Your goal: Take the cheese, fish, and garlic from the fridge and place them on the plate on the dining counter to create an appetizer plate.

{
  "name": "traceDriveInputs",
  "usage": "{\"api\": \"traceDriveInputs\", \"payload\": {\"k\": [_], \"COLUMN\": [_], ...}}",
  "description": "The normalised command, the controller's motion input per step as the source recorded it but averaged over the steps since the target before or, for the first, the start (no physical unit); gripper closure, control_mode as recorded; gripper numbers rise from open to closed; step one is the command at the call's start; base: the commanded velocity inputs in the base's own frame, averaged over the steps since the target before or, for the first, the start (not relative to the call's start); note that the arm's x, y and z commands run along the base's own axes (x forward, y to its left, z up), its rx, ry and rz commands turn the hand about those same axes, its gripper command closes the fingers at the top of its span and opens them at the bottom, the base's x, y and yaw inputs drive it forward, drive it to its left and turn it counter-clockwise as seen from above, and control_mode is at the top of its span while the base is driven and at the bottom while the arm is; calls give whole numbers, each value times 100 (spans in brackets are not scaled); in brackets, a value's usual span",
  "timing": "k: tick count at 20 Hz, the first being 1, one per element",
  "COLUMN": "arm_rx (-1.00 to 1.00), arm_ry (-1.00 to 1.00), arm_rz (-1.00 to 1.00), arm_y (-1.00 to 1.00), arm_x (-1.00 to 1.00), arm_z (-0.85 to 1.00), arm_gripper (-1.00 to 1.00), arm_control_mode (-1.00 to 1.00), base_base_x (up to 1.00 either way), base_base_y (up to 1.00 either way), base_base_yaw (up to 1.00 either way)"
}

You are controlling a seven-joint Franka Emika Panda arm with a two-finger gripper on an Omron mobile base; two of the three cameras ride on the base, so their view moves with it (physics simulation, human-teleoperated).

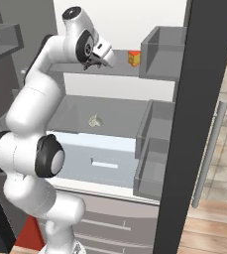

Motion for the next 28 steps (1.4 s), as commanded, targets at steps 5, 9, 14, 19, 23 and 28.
{"api": "traceDriveInputs", "payload": {"k": [5,9,14,19,23,28], "arm_rx": [0,0,0,-2,-5,-3], "arm_ry": [-5,1,11,21,32,25], "arm_rz": [7,9,11,10,6,0], "arm_y": [-21,-10,0,9,24,9], "arm_x": [-100,-100,-100,-91,-47,-3], "arm_z": [0,0,0,-21,-45,-32], "arm_gripper": [100,100,100,100,100,100], "arm_control_mode": [-100,-100,-100,-100,-100,-100], "base_base_x": [0,0,0,0,0,0], "base_base_y": [0,0,0,0,0,0], "base_base_yaw": [0,0,0,0,0,0]}}
